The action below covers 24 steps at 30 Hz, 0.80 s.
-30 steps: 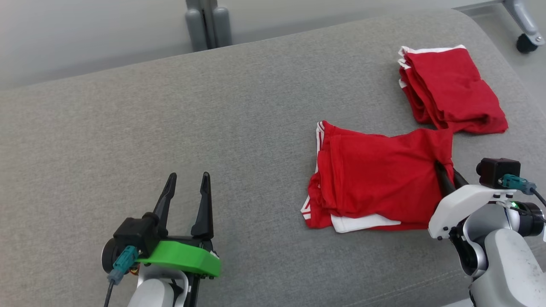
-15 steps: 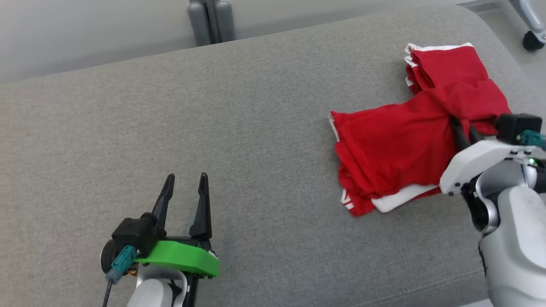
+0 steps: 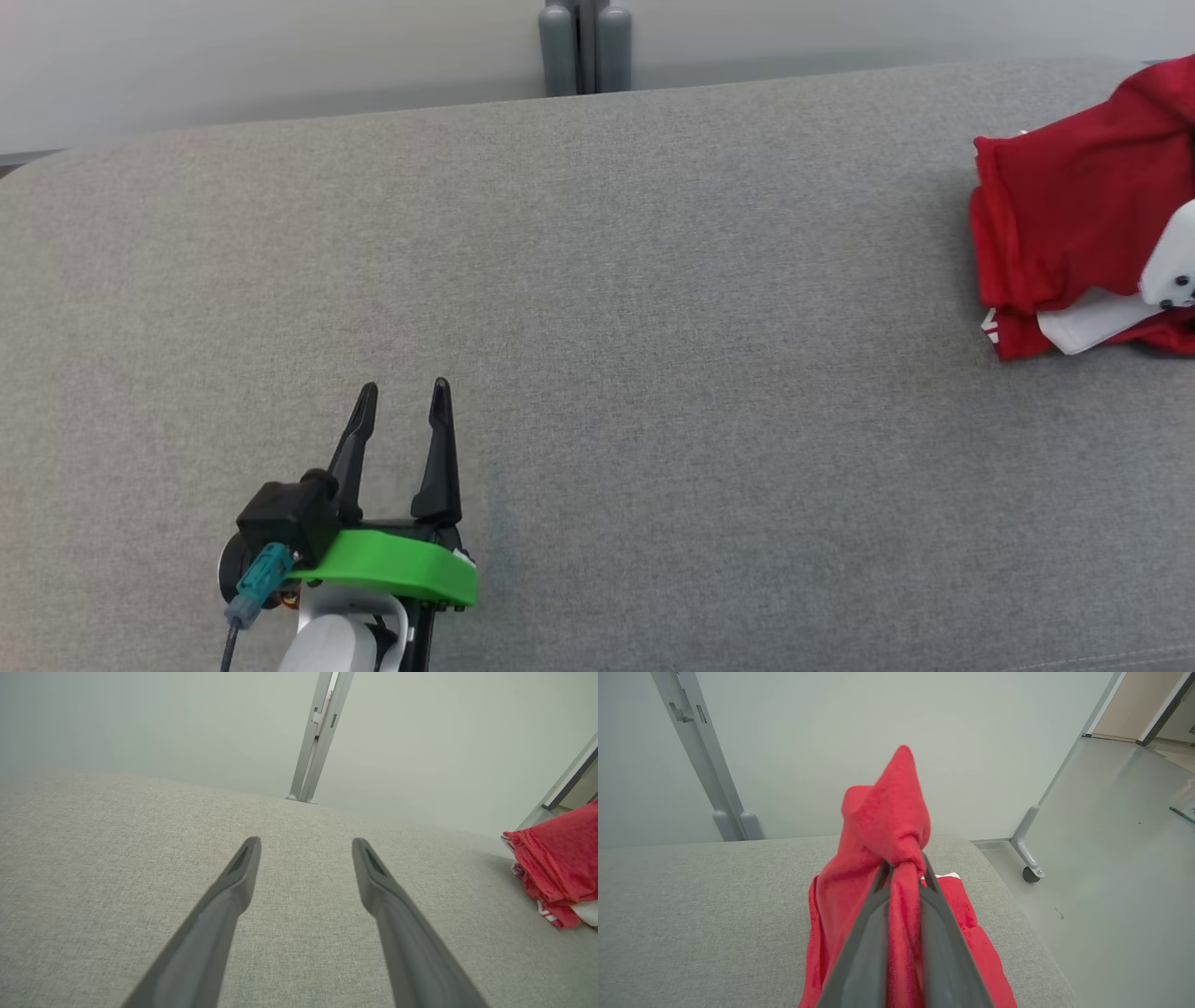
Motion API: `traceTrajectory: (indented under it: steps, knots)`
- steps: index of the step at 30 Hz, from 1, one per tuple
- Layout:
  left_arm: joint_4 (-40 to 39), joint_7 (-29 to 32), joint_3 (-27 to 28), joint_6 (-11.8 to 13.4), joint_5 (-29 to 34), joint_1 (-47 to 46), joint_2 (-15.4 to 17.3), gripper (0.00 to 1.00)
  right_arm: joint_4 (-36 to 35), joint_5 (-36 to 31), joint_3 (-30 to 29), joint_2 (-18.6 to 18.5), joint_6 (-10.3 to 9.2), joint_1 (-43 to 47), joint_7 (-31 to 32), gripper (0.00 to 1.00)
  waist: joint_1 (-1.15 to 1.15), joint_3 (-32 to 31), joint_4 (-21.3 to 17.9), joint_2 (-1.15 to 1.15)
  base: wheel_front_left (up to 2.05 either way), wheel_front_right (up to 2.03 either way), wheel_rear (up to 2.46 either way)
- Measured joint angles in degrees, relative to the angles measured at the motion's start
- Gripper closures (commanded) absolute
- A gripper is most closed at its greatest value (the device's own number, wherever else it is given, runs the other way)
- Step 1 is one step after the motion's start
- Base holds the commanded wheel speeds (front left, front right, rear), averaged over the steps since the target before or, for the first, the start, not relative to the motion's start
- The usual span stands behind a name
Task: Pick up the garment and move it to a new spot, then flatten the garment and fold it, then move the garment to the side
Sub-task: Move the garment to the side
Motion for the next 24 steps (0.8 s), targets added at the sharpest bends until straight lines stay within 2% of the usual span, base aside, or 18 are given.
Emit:
traceTrajectory:
  steps: [8,9,10,11,12,17,21,24]
  knots:
    - [-0.18,0.00,-0.64,-0.30,0.73,-1.29,0.00,0.00,6.45,-4.87,-8.15,-5.63,0.00,-2.46,-0.75,1.00,0.00,2.89,2.59,0.00,0.00,0.00,0.00]
    - [-0.15,0.00,-0.63,-0.37,0.87,-1.40,0.00,0.00,7.20,-5.61,-9.22,-5.89,0.00,-2.61,-1.35,0.97,0.00,3.26,2.87,0.00,0.00,0.00,0.00]
    - [-0.11,0.00,-0.66,-0.43,1.24,-1.49,0.00,0.00,8.08,-6.77,-10.23,-6.17,0.00,-2.77,-2.47,0.83,0.00,3.70,3.25,0.00,0.00,0.00,0.00]
    - [-0.04,0.00,-0.64,-0.45,1.42,-1.63,-0.01,0.00,8.86,-8.01,-11.58,-6.37,0.00,-2.98,-3.98,0.37,0.00,4.13,3.65,0.00,0.00,0.00,0.00]
    - [0.01,0.00,-0.58,-0.45,1.59,-1.78,0.00,0.00,9.55,-8.96,-12.50,-6.55,0.00,-3.10,-4.99,0.00,0.00,4.45,3.96,0.00,0.00,0.00,0.00]
    - [0.34,0.00,-0.18,-0.69,2.07,-2.11,0.01,0.00,13.77,-14.19,-18.24,-5.66,-0.01,-4.21,-11.49,0.00,0.00,5.86,5.57,0.00,0.00,0.00,0.00]
    - [0.52,0.00,0.35,-0.69,2.44,-2.10,0.01,0.00,17.02,-16.11,-18.80,-3.35,0.00,-4.99,-14.33,0.00,0.00,5.84,5.57,0.00,0.00,0.00,0.00]
    - [0.59,0.00,0.53,-0.75,2.61,-2.09,0.01,0.00,18.14,-16.66,-17.79,-2.99,0.00,-6.04,-16.21,0.00,0.00,5.43,4.76,0.00,0.00,0.00,0.00]
